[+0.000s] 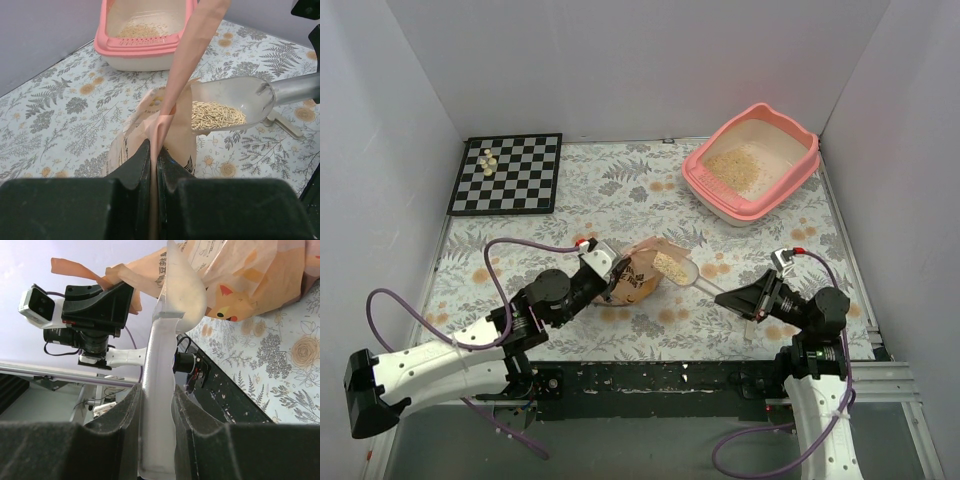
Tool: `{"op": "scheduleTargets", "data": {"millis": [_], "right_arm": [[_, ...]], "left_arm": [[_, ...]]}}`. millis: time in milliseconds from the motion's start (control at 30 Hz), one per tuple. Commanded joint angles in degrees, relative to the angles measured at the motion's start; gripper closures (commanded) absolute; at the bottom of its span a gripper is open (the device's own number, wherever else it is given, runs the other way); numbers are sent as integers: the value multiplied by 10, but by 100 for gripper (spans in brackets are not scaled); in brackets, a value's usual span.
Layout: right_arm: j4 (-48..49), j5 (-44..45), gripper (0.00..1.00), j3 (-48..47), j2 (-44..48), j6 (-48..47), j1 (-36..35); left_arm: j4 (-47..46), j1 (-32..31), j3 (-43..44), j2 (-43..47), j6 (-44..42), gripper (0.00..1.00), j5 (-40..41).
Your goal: Fill the litter box with clean litter
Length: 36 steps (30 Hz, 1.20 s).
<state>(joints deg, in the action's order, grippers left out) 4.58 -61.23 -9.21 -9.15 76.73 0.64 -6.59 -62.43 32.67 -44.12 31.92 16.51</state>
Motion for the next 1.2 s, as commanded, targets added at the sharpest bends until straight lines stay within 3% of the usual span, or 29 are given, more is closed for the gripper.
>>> {"op": "scheduleTargets", "data": {"millis": [0, 333, 600, 933, 1167], "right_arm": [[24, 4, 99, -42, 18, 36, 0], [-11, 88, 99, -99, 12, 69, 0], [60, 194, 99, -147, -74, 85, 0], [107, 375, 99, -229, -259, 24, 0], [72, 516, 99, -288, -360, -95, 0]], "left_arm": [[-69, -3, 50, 45, 30, 100, -9], [-105, -3, 31, 67, 24, 100, 58], [-103, -4, 31, 54, 23, 100, 75], [-120, -3, 17, 12, 81, 100, 17], [-127, -3, -11, 15, 100, 100, -4]]}}
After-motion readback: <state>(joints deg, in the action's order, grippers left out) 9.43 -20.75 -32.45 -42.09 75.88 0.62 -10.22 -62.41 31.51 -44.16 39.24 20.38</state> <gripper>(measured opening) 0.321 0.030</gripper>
